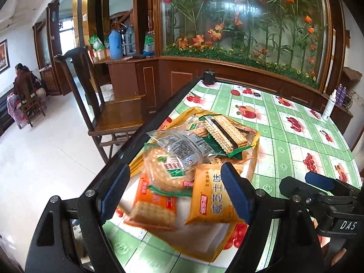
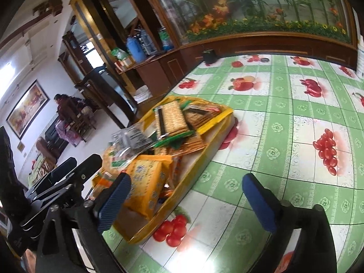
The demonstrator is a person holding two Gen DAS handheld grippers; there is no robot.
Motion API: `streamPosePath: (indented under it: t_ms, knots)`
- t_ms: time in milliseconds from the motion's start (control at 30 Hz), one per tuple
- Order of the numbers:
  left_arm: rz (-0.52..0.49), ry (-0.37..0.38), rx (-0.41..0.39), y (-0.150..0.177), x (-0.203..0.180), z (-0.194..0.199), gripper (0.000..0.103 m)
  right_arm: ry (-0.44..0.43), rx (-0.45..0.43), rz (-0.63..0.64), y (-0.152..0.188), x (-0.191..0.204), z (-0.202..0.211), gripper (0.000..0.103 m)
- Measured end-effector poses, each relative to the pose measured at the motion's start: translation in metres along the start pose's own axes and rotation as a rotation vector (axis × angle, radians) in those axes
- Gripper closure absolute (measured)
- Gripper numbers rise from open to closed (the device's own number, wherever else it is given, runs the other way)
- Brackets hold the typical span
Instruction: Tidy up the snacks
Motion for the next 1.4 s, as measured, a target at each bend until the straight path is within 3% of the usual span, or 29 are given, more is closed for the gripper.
streamPosePath:
  t_ms: [367,933,1400]
  knots:
    - [-0.027,0.028,-0.083,0.009,0.004,0.045,0.018,0.039,0.085,0.139,0.021,0.033,0.000,0.000]
    - [-0.010,0.021,-0.159,0.023,0.020,0.088,0.018,0.079,0.026,0.252,0.035,0.058,0.025,0.000]
    - [0.014,-0.030,-0.182,0.026,0.042,0.104,0.015,0.011,-0.039,0.423,0.033,0.096,0.024,0.000]
Point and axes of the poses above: each gripper's, at about its wrist camera, not at the fingertips, and z roughly against the way its jaws point, x to its left, y to its underside, the point moved 1 cm from there along -z, roughly the way its jaws point, and after that the axes turned 4 degrees about z, right-handed, at the moved point
